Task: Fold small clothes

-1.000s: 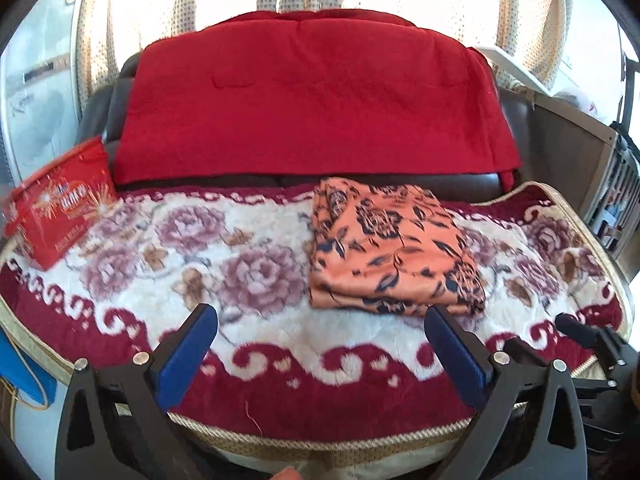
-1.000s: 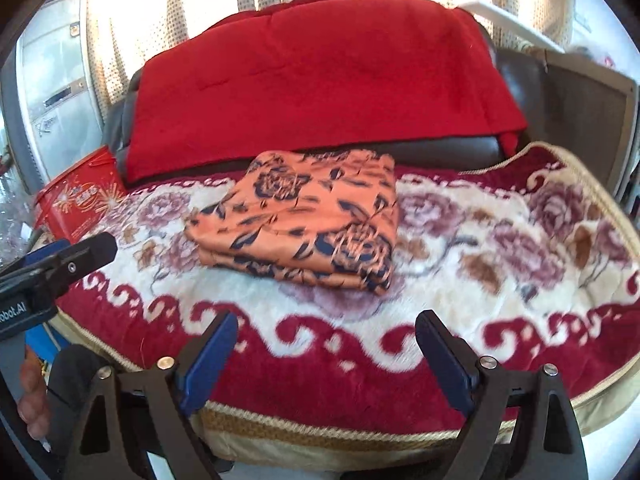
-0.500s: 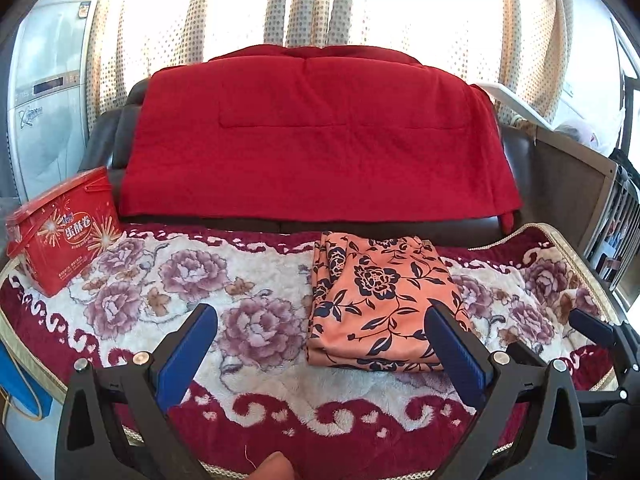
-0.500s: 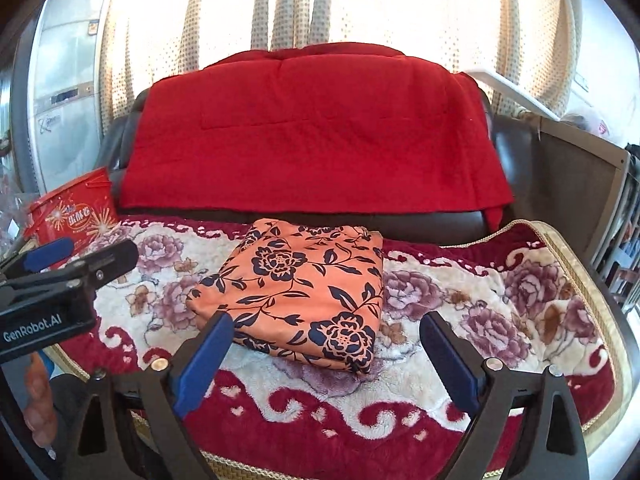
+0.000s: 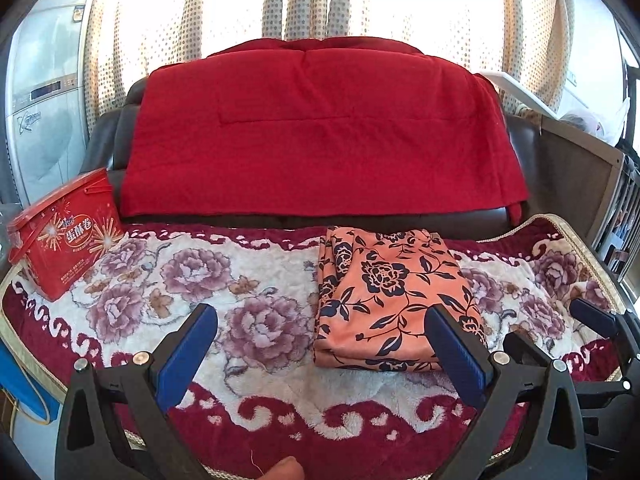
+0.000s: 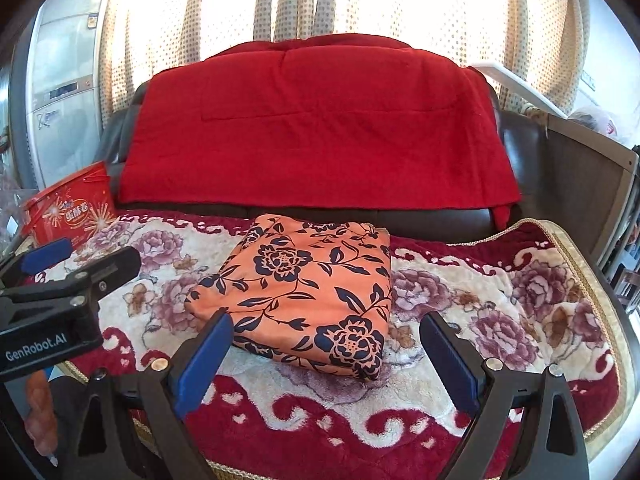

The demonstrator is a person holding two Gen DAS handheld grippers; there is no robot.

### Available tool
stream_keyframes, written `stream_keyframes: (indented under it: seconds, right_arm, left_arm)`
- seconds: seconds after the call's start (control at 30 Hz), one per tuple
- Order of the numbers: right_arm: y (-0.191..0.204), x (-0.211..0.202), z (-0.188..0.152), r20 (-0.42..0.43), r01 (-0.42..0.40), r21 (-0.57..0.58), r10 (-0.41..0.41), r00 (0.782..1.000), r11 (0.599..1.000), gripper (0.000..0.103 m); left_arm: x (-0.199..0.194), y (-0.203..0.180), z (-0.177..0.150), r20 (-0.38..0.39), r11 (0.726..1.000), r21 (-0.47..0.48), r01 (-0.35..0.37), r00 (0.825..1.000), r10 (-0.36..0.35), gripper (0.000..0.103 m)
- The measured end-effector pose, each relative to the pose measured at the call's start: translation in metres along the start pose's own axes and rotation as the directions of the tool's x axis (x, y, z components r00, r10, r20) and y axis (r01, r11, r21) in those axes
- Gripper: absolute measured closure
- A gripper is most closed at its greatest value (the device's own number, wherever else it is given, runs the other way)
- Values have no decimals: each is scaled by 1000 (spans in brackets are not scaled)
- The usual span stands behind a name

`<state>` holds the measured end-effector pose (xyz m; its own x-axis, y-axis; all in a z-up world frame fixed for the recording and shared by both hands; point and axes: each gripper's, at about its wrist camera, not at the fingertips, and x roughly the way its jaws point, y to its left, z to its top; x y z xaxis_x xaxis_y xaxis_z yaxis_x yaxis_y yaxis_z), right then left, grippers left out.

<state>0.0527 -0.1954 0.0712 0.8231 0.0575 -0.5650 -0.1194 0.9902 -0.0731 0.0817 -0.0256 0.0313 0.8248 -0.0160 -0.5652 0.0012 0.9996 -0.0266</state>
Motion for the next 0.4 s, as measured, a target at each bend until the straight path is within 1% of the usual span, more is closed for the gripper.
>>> stream_keyframes:
  seconds: [0.4]
  right_arm:
    - [-6,22,4,-23,-14,13,14,1000,1000,7]
  left_arm:
    - [16,-14,10,6,999,49,4,1000,-4,0]
